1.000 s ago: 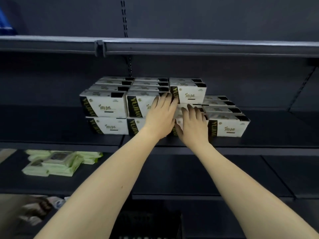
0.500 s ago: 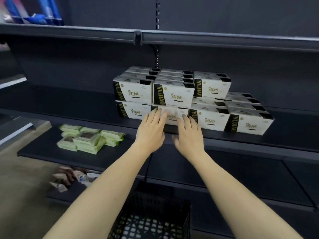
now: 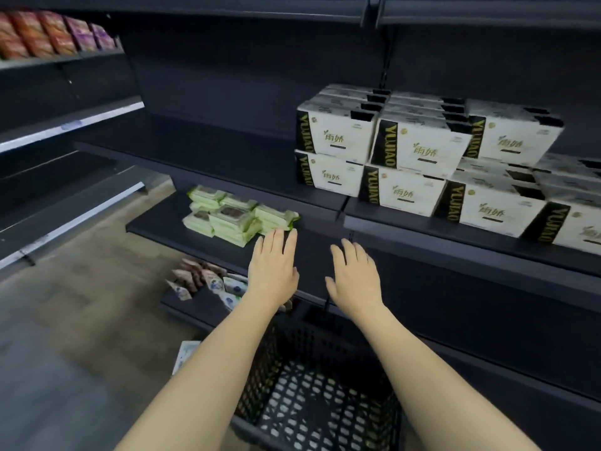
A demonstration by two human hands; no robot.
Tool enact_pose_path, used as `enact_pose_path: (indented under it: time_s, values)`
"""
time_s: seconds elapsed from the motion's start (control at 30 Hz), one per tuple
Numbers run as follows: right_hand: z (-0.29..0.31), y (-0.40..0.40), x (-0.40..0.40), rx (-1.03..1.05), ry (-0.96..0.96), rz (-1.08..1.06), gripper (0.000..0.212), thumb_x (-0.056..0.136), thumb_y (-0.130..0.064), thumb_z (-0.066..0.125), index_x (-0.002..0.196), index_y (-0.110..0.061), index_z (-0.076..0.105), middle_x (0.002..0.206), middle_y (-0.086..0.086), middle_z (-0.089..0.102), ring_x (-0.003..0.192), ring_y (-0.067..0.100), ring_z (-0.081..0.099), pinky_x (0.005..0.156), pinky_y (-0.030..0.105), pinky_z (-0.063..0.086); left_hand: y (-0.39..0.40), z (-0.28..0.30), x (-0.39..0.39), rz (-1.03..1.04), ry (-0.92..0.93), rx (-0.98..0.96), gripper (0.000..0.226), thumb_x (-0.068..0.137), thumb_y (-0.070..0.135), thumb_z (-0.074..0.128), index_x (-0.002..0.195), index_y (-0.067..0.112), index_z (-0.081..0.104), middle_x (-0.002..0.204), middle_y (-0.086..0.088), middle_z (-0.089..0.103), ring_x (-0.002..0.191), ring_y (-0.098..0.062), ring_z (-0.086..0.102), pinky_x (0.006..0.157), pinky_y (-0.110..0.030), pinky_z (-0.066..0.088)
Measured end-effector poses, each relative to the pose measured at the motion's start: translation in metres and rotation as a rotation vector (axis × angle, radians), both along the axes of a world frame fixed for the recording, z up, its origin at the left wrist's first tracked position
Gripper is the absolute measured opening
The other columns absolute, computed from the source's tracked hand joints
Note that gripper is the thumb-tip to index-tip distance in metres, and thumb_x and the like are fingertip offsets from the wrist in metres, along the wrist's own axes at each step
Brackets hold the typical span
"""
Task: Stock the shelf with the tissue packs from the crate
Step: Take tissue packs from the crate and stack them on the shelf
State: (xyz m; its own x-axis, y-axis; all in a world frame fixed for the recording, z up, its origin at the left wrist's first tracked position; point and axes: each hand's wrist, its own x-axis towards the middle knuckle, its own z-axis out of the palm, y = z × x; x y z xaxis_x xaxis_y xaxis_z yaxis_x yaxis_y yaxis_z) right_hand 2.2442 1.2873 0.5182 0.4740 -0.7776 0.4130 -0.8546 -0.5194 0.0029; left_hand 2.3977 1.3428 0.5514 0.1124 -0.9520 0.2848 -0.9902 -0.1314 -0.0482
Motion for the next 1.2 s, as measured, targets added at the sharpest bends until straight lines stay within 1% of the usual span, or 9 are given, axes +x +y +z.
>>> enact_pose_path:
  time_s: [0.17, 0.3, 0.43, 0.67, 0.83, 0.9, 1.0, 1.13, 1.2]
  values:
    - [-0.019, 0.011, 0.066, 0.025, 0.006, 0.022, 0.074, 0.05, -0.028, 0.09, 0.113, -0.003, 0.063, 0.117, 0.019, 0.062, 0.103, 0.038, 0.061, 0.079, 0.046, 0.054, 0.001, -0.009, 0.066, 0.02, -0.053, 0.057, 0.07, 0.095, 0.031, 0.045, 0.15, 0.009, 0.008, 0.154, -0.016, 0.015, 0.143, -0.03, 0.013, 0.115, -0.041, 0.01]
    - [-0.028, 0.013, 0.13, 0.044, -0.013, -0.013, 0.07, 0.048, -0.025, 0.09, 0.109, -0.002, 0.064, 0.112, 0.019, 0.063, 0.1, 0.038, 0.062, 0.075, 0.045, 0.055, 0.001, -0.022, 0.138, -0.024, -0.032, 0.052, 0.075, 0.071, 0.025, 0.075, 0.137, 0.004, 0.045, 0.133, -0.022, 0.05, 0.123, -0.037, 0.047, 0.102, -0.046, 0.038]
    - [-0.036, 0.018, 0.186, 0.059, -0.022, -0.055, 0.064, 0.051, -0.019, 0.087, 0.107, -0.001, 0.064, 0.11, 0.02, 0.063, 0.097, 0.04, 0.062, 0.071, 0.044, 0.055, 0.003, -0.034, 0.208, -0.057, -0.043, 0.089, 0.074, 0.059, 0.023, 0.082, 0.125, 0.001, 0.056, 0.122, -0.024, 0.058, 0.112, -0.039, 0.056, 0.093, -0.047, 0.046]
    - [-0.053, 0.032, 0.258, 0.106, 0.001, -0.111, 0.064, 0.05, -0.021, 0.088, 0.107, -0.001, 0.065, 0.109, 0.02, 0.064, 0.097, 0.039, 0.063, 0.071, 0.043, 0.055, 0.009, -0.056, 0.296, -0.07, 0.001, 0.19, 0.07, 0.081, 0.025, 0.065, 0.141, 0.004, 0.038, 0.143, -0.022, 0.04, 0.133, -0.037, 0.036, 0.109, -0.047, 0.029]
    - [-0.075, 0.036, 0.291, 0.179, 0.035, -0.106, 0.061, 0.055, -0.024, 0.086, 0.108, -0.003, 0.065, 0.112, 0.019, 0.064, 0.1, 0.038, 0.063, 0.076, 0.044, 0.056, 0.016, -0.075, 0.33, -0.016, -0.037, 0.319, 0.069, 0.094, 0.034, 0.045, 0.15, 0.011, 0.011, 0.156, -0.013, 0.013, 0.144, -0.029, 0.009, 0.117, -0.041, 0.008]
    - [-0.085, 0.036, 0.301, 0.207, 0.057, -0.094, 0.061, 0.055, -0.027, 0.086, 0.108, -0.004, 0.065, 0.112, 0.018, 0.064, 0.1, 0.036, 0.062, 0.076, 0.043, 0.055, 0.019, -0.084, 0.339, 0.003, -0.004, 0.327, 0.072, 0.088, 0.032, 0.057, 0.147, 0.007, 0.024, 0.152, -0.018, 0.024, 0.142, -0.032, 0.019, 0.115, -0.044, 0.016]
    - [-0.099, 0.032, 0.317, 0.254, 0.076, -0.074, 0.064, 0.053, -0.033, 0.087, 0.107, -0.006, 0.065, 0.112, 0.016, 0.064, 0.101, 0.035, 0.062, 0.076, 0.042, 0.055, 0.017, -0.096, 0.352, 0.025, 0.033, 0.315, 0.075, 0.055, 0.025, 0.084, 0.121, 0.001, 0.058, 0.121, -0.022, 0.058, 0.117, -0.038, 0.054, 0.095, -0.05, 0.045]
    - [-0.12, 0.029, 0.336, 0.32, 0.11, -0.043, 0.068, 0.049, -0.039, 0.089, 0.104, -0.007, 0.067, 0.109, 0.016, 0.065, 0.098, 0.034, 0.064, 0.073, 0.042, 0.055, 0.017, -0.118, 0.367, 0.079, 0.079, 0.366, 0.069, 0.089, 0.032, 0.053, 0.147, 0.009, 0.023, 0.15, -0.015, 0.027, 0.141, -0.03, 0.019, 0.115, -0.043, 0.014]
    - [-0.134, 0.03, 0.345, 0.367, 0.111, -0.021, 0.068, 0.047, -0.038, 0.089, 0.103, -0.005, 0.067, 0.106, 0.016, 0.065, 0.096, 0.035, 0.064, 0.071, 0.042, 0.056, 0.019, -0.132, 0.377, 0.107, 0.057, 0.395, 0.068, 0.093, 0.034, 0.045, 0.149, 0.012, 0.013, 0.153, -0.011, 0.019, 0.143, -0.028, 0.012, 0.116, -0.04, 0.009]
